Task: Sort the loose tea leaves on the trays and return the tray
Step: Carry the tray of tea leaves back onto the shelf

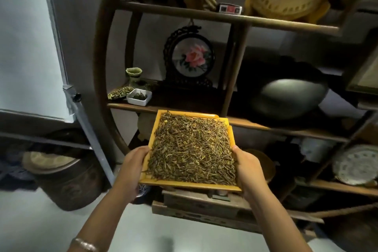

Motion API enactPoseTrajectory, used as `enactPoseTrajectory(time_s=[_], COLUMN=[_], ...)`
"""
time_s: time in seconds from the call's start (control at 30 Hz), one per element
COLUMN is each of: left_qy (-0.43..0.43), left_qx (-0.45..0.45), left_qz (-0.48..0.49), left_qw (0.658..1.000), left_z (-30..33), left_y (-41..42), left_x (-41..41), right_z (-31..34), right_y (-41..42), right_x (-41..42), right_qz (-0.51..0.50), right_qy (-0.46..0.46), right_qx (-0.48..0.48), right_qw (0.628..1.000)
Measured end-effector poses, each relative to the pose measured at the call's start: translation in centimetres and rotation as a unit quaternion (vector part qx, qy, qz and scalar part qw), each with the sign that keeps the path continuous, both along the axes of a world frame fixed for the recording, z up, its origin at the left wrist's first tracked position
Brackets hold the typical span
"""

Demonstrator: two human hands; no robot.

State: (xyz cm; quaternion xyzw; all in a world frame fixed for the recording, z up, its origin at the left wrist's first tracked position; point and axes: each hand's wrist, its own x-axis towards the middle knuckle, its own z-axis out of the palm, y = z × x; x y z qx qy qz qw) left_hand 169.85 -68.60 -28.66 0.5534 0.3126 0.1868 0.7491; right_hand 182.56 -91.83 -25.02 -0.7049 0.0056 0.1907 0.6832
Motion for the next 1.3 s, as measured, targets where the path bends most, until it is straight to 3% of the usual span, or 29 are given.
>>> enactPoseTrajectory(time_s=[0.3, 0.6, 1.0, 1.3], left_qy=[0.01, 0.049, 0.088, 0.132], left_qx=[-0.013, 0.077, 0.121, 0.226], left_qz=[0.015, -0.076, -0.119, -0.099], left_qw=[1.0, 0.993, 0.982, 0.96], left_z=[-1.7, -3.1, -4.5, -3.8], left_y=[8.8, 15.8, 16.8, 17.6], left_x=[9.7, 18.1, 20.2, 20.1], right_z=[-1.3, -3.7, -5.0, -5.8], right_y=[9.0, 14.9, 15.5, 15.8], right_x=[10.2, 15.4, 16.9, 17.5], right_qz=[0.014, -0.049, -0.069, -0.075], right_qy=[0.001, 0.023, 0.006, 0.019], right_qx=[-0.009, -0.014, -0.076, -0.065], right_qw=[1.0, 0.998, 0.995, 0.995])
